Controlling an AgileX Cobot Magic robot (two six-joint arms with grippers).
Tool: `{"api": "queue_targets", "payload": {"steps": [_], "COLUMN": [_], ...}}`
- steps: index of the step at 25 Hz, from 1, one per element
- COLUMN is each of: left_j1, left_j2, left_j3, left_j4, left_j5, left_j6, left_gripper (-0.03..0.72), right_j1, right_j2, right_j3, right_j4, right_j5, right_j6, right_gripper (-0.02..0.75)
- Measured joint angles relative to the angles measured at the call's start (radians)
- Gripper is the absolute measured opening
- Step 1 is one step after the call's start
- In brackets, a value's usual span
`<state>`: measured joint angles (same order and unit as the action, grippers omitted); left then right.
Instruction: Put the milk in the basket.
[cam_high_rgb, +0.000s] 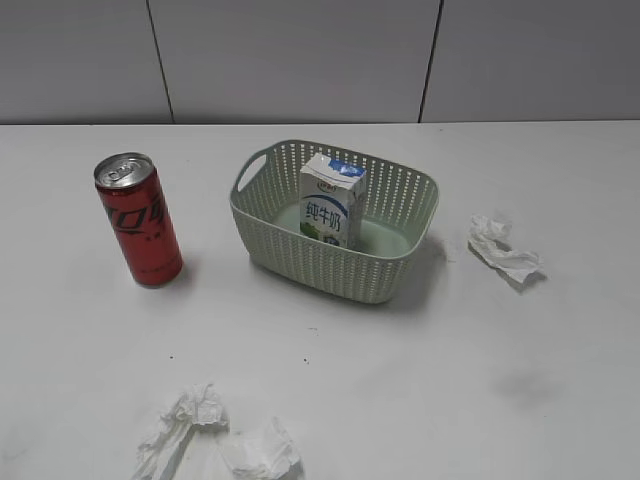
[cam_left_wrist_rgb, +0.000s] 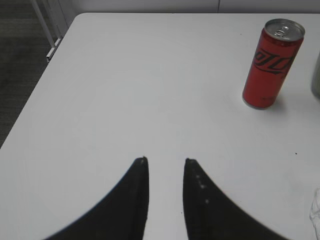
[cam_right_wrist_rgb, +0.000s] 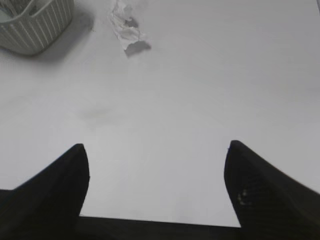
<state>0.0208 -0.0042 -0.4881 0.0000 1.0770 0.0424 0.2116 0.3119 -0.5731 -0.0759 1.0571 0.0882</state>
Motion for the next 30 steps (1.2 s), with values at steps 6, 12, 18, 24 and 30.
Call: {"api": "queue_targets", "payload": {"steps": [6, 12, 18, 24, 30], "left_j1": [0.000, 0.000, 0.000, 0.000, 0.000], "left_j2": [0.000, 0.000, 0.000, 0.000, 0.000], "left_j3": [0.000, 0.000, 0.000, 0.000, 0.000], "left_j4": [0.000, 0.000, 0.000, 0.000, 0.000], "left_j5": [0.000, 0.000, 0.000, 0.000, 0.000], "left_j6": [0.000, 0.000, 0.000, 0.000, 0.000], "left_gripper": [0.203, 0.203, 0.203, 0.203, 0.203], "right_j1": [-0.098, -0.175, -0.191, -0.191, -0.191], "right_j2": [-0.155, -0.285, -0.316, -0.316, -0.316], "right_j3": [0.006, 0.017, 0.065, 0.066, 0.066], "right_j4": [0.028, 0.084, 0.123, 0.123, 0.118], "right_j5": [-0.004, -0.014, -0.017, -0.018, -0.018], "right_j6": [-0.067, -0.146, -0.171, -0.172, -0.171], "right_gripper": [0.626, 0.615, 0.604, 0.594, 0.593]}}
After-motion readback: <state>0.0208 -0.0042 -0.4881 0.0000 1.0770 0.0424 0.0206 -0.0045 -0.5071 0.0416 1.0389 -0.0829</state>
